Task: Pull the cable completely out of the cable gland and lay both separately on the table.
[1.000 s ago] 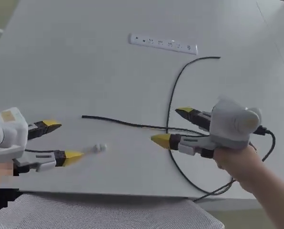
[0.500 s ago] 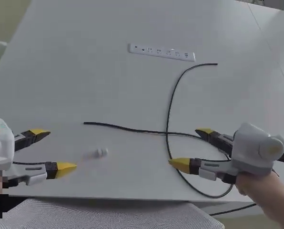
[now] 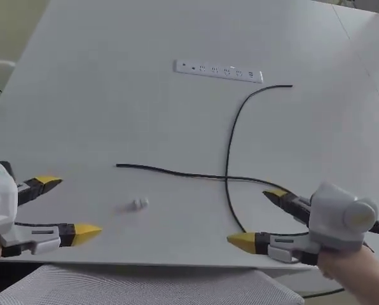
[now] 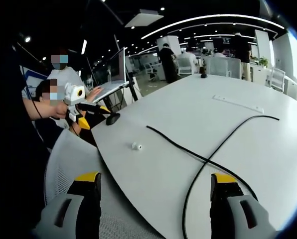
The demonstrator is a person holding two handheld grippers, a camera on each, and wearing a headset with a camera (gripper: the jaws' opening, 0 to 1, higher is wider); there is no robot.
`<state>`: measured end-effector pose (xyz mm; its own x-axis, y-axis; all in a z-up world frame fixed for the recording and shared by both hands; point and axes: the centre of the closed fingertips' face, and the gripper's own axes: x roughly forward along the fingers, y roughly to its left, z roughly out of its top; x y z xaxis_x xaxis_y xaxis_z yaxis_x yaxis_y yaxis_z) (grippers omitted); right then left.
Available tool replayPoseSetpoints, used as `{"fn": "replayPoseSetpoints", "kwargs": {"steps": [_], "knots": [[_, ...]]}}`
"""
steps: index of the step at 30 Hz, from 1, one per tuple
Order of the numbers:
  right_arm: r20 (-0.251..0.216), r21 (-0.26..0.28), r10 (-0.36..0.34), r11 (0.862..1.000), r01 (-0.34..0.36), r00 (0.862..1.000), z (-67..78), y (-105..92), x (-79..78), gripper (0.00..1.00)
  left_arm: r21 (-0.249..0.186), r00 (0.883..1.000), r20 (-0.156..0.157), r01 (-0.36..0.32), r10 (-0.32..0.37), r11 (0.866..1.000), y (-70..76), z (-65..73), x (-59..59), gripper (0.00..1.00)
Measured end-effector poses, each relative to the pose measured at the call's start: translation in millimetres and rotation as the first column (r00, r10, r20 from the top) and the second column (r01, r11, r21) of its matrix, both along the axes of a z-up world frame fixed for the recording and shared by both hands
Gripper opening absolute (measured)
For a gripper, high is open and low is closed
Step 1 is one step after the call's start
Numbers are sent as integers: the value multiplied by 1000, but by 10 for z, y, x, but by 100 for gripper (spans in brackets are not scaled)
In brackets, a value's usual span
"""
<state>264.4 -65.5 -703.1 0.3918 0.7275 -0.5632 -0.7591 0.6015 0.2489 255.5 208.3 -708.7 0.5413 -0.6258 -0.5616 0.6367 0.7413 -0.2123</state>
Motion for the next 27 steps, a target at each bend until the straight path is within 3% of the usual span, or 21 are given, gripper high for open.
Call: {"fn": "replayPoseSetpoints", "kwargs": {"steps": [27], "knots": [[-17, -22, 17, 1000, -18, 1000, -64, -61, -61, 99, 23, 1000, -14, -11, 11, 1000, 36, -4, -55, 84]]}}
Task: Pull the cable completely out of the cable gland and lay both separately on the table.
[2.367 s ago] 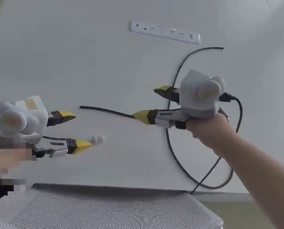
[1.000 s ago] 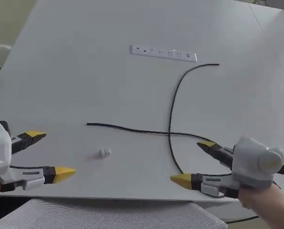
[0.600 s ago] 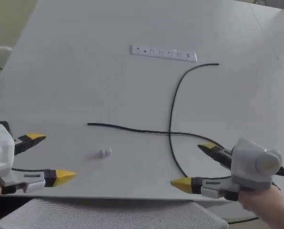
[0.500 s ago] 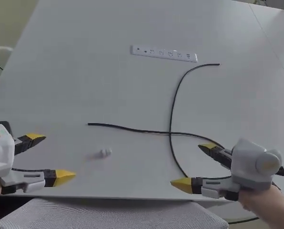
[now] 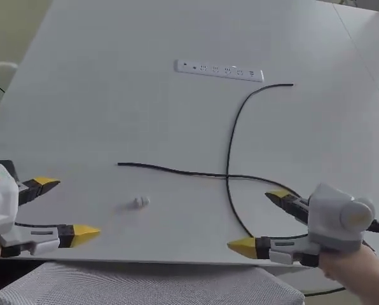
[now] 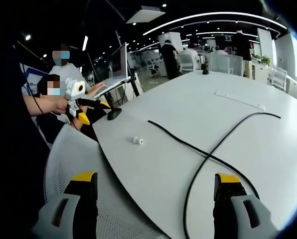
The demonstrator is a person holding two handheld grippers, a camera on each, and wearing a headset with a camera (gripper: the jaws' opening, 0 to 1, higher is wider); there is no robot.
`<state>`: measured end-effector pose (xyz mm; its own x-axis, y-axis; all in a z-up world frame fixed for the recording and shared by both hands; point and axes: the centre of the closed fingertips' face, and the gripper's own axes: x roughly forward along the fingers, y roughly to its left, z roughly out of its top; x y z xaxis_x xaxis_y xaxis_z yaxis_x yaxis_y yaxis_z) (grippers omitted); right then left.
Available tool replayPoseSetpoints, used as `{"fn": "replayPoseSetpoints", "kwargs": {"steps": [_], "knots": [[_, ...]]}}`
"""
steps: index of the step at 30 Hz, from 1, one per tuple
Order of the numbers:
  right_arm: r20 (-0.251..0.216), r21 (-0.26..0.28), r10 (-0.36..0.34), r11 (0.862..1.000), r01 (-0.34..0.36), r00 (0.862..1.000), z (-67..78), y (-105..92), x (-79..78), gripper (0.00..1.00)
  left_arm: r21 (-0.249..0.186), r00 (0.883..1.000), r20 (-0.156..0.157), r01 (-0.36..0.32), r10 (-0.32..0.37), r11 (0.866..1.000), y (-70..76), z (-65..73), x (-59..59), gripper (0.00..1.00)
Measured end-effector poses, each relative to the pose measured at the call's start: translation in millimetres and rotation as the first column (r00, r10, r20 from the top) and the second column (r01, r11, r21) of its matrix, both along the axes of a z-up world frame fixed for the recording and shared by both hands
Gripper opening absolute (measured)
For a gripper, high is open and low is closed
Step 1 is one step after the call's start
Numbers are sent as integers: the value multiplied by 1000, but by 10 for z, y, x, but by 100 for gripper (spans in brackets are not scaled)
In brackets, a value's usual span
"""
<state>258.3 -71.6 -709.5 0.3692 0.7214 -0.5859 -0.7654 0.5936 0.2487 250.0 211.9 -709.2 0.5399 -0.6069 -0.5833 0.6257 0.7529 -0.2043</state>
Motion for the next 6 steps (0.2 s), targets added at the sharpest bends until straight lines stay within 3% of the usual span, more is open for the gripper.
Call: {"fn": "replayPoseSetpoints", "kwargs": {"steps": [6], "knots": [[-4, 3, 1, 1000, -1, 1000, -1, 6, -3, 99, 3, 1000, 2, -3, 3, 1000, 14, 9, 10, 84]]}}
